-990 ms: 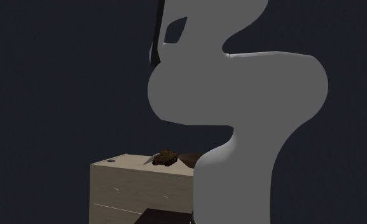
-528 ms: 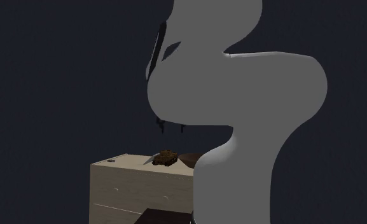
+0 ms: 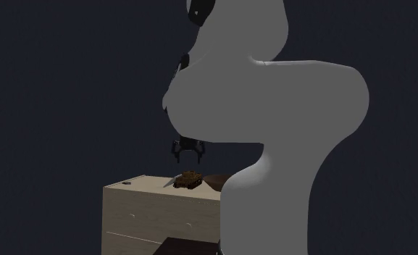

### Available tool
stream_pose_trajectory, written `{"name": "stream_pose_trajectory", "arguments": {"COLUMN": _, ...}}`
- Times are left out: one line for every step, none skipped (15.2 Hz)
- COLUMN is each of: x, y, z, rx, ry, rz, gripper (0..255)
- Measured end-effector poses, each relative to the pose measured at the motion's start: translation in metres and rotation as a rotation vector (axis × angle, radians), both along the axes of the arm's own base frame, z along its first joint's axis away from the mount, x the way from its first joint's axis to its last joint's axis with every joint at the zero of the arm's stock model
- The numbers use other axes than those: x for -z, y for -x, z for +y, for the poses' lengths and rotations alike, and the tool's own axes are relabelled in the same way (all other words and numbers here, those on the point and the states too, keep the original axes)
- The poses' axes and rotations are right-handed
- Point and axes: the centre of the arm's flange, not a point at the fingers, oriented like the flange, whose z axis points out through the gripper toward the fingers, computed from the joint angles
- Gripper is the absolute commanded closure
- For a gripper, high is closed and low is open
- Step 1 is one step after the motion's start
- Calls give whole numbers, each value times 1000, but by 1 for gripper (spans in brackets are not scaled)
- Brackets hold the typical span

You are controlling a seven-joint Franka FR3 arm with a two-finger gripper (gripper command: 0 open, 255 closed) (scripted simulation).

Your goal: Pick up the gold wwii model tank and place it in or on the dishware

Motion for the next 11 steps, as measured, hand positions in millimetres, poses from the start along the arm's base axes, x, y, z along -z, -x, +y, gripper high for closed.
{"name": "stream_pose_trajectory", "arguments": {"x": 6, "y": -4, "z": 2, "rx": 0, "ry": 0, "rz": -1, "gripper": 0}}
{"name": "stream_pose_trajectory", "arguments": {"x": 11, "y": -4, "z": 3, "rx": 0, "ry": 1, "rz": -1, "gripper": 0}}
{"name": "stream_pose_trajectory", "arguments": {"x": 17, "y": -7, "z": 5, "rx": 0, "ry": 1, "rz": -1, "gripper": 0}}
{"name": "stream_pose_trajectory", "arguments": {"x": 22, "y": -8, "z": 5, "rx": 0, "ry": 1, "rz": -1, "gripper": 0}}
{"name": "stream_pose_trajectory", "arguments": {"x": 27, "y": -9, "z": 5, "rx": 0, "ry": 1, "rz": -1, "gripper": 0}}
{"name": "stream_pose_trajectory", "arguments": {"x": 33, "y": -9, "z": 4, "rx": 1, "ry": 1, "rz": -1, "gripper": 0}}
{"name": "stream_pose_trajectory", "arguments": {"x": 37, "y": -9, "z": 4, "rx": 1, "ry": 1, "rz": -1, "gripper": 0}}
{"name": "stream_pose_trajectory", "arguments": {"x": 39, "y": -9, "z": 4, "rx": 1, "ry": 1, "rz": -1, "gripper": 0}}
{"name": "stream_pose_trajectory", "arguments": {"x": 40, "y": -9, "z": 4, "rx": 1, "ry": 1, "rz": -1, "gripper": 0}}
{"name": "stream_pose_trajectory", "arguments": {"x": 40, "y": -9, "z": 4, "rx": 0, "ry": 1, "rz": -2, "gripper": 0}}
{"name": "stream_pose_trajectory", "arguments": {"x": 41, "y": -9, "z": 4, "rx": 0, "ry": 1, "rz": -2, "gripper": 0}}
